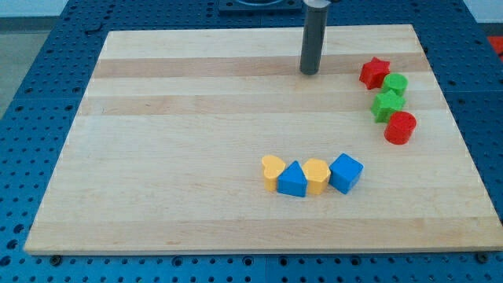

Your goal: Slide the red star right a bit

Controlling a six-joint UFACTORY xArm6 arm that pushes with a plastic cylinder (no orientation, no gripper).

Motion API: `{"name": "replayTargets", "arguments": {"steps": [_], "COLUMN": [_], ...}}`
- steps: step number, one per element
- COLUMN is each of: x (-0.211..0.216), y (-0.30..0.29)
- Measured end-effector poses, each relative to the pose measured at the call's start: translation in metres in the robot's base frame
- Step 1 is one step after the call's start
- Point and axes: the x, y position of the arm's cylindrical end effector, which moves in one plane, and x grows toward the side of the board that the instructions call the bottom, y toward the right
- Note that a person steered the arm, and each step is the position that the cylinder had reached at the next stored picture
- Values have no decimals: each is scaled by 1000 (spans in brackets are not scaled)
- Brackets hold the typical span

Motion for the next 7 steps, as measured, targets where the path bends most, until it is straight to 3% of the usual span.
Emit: {"name": "replayTargets", "arguments": {"steps": [3, 7], "x": [-32, 21], "y": [54, 45]}}
